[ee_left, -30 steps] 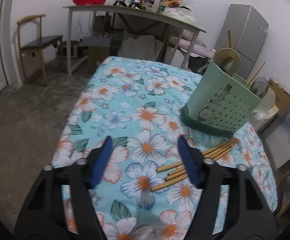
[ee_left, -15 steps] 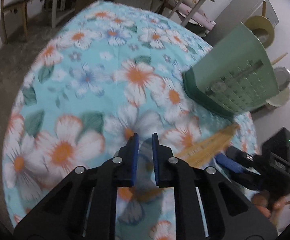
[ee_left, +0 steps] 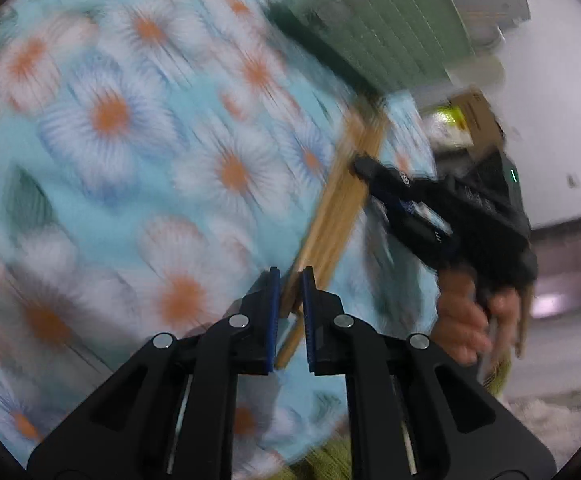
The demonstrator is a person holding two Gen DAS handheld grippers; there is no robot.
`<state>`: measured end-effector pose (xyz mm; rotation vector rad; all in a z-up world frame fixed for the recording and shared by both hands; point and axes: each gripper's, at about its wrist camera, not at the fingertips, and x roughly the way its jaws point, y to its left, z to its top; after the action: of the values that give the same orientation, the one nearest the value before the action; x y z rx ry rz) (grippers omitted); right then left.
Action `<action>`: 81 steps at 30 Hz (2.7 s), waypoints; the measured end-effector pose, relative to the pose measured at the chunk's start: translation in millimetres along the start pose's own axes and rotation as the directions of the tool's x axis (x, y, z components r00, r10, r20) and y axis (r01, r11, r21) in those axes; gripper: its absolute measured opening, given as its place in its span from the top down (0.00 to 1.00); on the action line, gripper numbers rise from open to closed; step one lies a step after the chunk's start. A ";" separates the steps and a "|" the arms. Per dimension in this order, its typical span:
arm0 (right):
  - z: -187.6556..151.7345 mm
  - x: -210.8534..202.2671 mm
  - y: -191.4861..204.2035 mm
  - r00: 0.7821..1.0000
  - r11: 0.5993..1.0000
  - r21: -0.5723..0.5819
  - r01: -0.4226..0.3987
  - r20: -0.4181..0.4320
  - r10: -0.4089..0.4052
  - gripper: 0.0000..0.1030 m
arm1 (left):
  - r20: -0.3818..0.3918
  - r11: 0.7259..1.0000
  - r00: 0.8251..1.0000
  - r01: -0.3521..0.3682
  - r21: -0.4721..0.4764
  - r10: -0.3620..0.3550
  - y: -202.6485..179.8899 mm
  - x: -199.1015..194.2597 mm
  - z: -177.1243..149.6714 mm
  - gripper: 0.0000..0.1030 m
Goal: Organize utensils
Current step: 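Grasp a chopstick from the pile with the right gripper while the left gripper reaches the pile, then grasp a wooden chopstick with the left gripper while the right gripper holds its chopstick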
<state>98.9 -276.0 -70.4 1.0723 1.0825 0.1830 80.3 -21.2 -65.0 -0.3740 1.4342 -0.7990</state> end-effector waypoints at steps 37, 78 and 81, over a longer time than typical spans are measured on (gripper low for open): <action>0.3 -89.0 -53.1 0.984 0.994 -0.021 0.104 0.145 -0.100 0.88 | 0.174 0.946 0.959 -0.258 0.196 0.225 -42.1 15.2 54.4 0.77; 18.6 -115.4 -60.8 0.969 0.964 -0.112 0.240 0.093 -0.230 0.90 | 0.260 0.811 0.886 -0.458 0.364 0.384 -80.0 68.7 85.9 0.96; 9.8 -109.3 -53.9 0.969 0.958 -0.148 0.246 0.063 -0.239 0.90 | 0.262 0.810 0.878 -0.473 0.347 0.401 -74.9 60.1 78.8 0.96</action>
<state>32.0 -374.8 -43.6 0.7932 1.1305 0.0450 133.3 -132.2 -47.7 0.2031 1.0901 -0.6363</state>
